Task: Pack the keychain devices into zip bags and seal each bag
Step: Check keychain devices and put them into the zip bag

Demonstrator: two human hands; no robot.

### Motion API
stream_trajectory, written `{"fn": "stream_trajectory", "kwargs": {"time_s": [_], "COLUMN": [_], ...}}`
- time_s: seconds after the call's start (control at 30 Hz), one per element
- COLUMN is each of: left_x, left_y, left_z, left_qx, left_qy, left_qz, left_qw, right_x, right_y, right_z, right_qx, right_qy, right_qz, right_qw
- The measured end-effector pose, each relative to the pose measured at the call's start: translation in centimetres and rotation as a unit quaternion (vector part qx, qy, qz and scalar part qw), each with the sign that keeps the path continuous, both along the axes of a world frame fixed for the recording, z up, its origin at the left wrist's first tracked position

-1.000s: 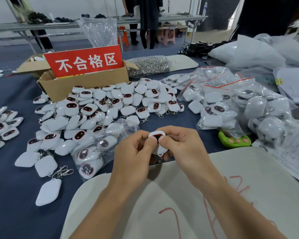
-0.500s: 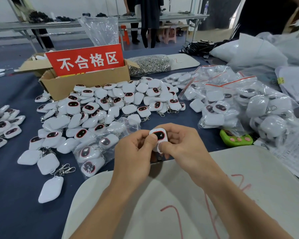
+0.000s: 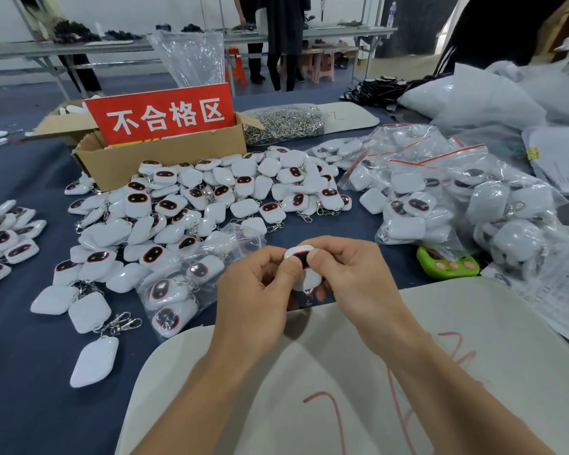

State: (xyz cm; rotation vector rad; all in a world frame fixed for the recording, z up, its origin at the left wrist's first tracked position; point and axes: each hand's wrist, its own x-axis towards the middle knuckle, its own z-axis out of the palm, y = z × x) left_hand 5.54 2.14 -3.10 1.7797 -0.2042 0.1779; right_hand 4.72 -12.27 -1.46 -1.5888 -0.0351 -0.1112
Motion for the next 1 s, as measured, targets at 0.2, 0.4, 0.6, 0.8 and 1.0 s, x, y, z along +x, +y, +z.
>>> {"fn": "stream_trajectory", "kwargs": {"time_s": [0.2, 0.4, 0.6, 0.8, 1.0], "left_x": [0.3, 0.38, 0.17, 0.27, 0.25], "left_y": [0.26, 0.42, 0.4, 0.31, 0.16], "left_z": [-0.18, -0.03, 0.12, 0.03, -0.36], "left_qx": [0.028, -0.018, -0.06, -0.041, -0.021], "left_qy": [0.0, 0.016, 0.026, 0.016, -0.004], "left_qz": [0.028, 0.003, -0.042, -0.033, 0.015], "left_qw": [0.999, 1.0, 0.997, 0.998, 1.0], "right_x": [0.02, 0.13, 0.11, 0.11, 0.31], "right_y": [0.03, 0.05, -0.13, -0.03, -0.25], "right_z": [-0.25, -0.16, -0.35, -0.25, -0.21], "right_qx": [-0.023, 0.004, 0.041, 0.045, 0.042], "right_qy": [0.016, 0.011, 0.006, 0.018, 0.016], "right_qz": [0.032, 0.056, 0.035, 0.026, -0.034], "right_qw": [0.999, 0.998, 0.999, 0.998, 0.998]}}
